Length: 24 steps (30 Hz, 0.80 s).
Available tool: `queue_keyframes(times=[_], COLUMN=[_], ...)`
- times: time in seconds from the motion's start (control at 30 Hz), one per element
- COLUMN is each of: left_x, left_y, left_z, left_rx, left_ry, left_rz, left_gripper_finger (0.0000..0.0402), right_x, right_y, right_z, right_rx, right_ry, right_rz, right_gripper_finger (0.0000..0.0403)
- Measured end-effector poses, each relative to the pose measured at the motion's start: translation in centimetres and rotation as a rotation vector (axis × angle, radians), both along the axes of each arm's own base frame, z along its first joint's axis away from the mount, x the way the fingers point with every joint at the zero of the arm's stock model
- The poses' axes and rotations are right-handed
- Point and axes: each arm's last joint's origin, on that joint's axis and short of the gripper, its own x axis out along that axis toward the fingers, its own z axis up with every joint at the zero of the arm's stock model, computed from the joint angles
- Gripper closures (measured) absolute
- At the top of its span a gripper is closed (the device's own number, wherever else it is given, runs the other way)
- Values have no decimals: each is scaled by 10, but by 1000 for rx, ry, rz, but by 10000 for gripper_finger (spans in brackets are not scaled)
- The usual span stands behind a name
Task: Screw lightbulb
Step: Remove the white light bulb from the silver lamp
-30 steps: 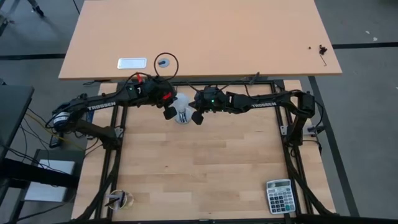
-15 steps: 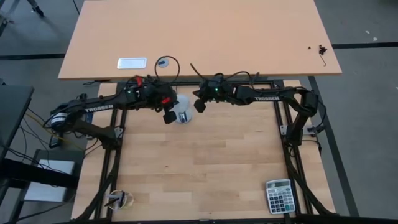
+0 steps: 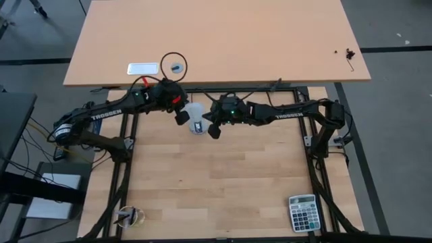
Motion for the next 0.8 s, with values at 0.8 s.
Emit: queue_keyframes(times=[0.8], left_x=[6], left_y=[-12], left_z=[-11], left_rx=[-108], left_ry=[61], left_rz=[-73], left_gripper_finger=[402], right_x=[-6], right_y=[-43], right_z=[-11], right_rx=[17], right_ry=[12], right_rz=[-113], right_gripper_finger=[394])
